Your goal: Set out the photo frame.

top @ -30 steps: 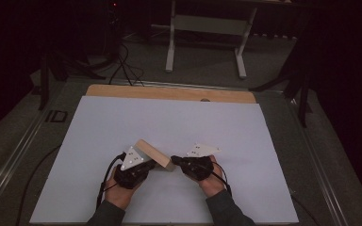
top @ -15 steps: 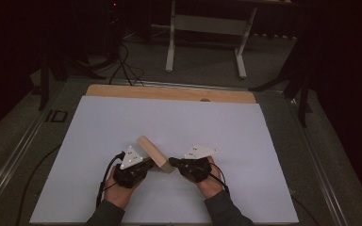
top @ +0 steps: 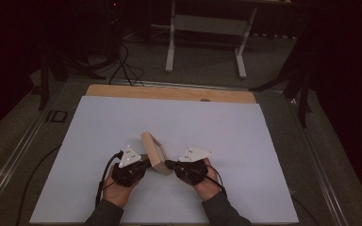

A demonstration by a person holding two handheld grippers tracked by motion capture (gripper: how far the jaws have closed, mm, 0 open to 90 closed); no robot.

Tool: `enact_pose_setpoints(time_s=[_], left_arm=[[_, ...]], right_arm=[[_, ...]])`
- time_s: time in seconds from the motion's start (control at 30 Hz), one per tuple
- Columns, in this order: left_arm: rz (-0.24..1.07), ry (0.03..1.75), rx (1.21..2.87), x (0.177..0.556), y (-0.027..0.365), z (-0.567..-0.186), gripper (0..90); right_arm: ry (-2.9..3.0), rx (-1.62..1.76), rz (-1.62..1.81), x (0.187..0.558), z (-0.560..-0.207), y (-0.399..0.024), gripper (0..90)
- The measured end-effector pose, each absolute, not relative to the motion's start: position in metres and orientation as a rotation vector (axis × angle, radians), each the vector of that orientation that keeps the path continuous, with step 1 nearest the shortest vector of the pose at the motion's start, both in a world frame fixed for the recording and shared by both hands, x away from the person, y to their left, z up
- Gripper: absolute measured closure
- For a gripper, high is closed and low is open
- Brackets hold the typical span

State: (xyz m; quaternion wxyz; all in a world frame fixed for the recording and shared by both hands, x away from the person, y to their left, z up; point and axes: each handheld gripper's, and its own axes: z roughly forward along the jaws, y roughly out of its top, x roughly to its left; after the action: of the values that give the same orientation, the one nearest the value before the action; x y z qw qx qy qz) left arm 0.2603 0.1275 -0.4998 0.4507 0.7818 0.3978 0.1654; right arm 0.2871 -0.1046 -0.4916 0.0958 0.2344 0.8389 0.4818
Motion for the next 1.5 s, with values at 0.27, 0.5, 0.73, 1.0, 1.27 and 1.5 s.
enact_pose_setpoints(time_s=[0.27,0.5,0.73,1.0,1.27,1.5], left_arm=[[0.411,0.996,1.928,0.262,0.129,-0.501,89.6],[0.41,1.006,1.927,0.263,0.13,-0.501,89.6],[0.419,1.025,1.918,0.264,0.132,-0.501,89.6],[0.416,1.034,1.918,0.265,0.133,-0.502,89.6],[0.417,1.04,1.908,0.265,0.135,-0.503,85.1],[0.422,1.064,1.88,0.264,0.141,-0.502,77.8]], right_arm=[[2.491,0.685,1.432,0.285,-0.492,-0.102,89.5],[2.495,0.68,1.435,0.284,-0.492,-0.099,89.6],[2.497,0.669,1.438,0.281,-0.492,-0.094,89.5],[2.5,0.662,1.446,0.28,-0.492,-0.09,89.4],[2.498,0.655,1.446,0.281,-0.492,-0.092,82.5],[2.491,0.658,1.462,0.282,-0.491,-0.094,73.2]])
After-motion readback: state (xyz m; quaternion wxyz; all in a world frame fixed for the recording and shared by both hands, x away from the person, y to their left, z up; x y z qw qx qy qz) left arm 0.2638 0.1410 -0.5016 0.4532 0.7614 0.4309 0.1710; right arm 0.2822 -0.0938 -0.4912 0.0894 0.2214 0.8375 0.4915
